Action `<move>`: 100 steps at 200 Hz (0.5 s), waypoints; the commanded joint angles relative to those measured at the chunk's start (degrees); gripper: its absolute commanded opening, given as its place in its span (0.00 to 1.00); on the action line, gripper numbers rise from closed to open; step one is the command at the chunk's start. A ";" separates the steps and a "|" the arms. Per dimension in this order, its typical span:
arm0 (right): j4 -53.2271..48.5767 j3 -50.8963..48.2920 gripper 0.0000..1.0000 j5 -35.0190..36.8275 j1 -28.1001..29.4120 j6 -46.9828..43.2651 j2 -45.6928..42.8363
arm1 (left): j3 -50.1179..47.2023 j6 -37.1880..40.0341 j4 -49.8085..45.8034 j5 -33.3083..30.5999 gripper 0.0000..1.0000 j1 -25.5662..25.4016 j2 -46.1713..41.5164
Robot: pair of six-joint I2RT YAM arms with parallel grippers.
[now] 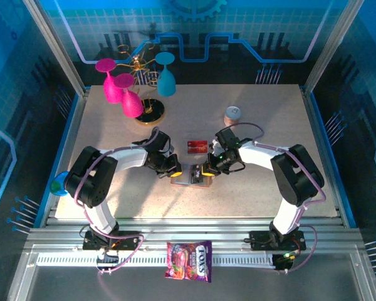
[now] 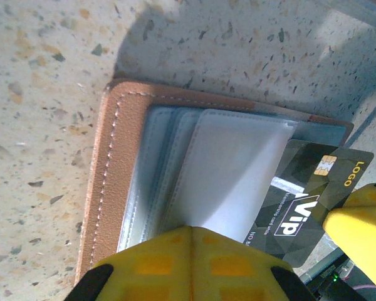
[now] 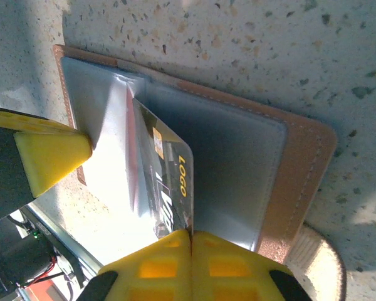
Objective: Take the credit cards out of the card holder
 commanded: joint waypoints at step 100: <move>2.04 0.67 0.08 -0.51 1.52 4.24 -1.33 | 0.04 1.20 -1.54 -0.83 0.08 -0.23 0.54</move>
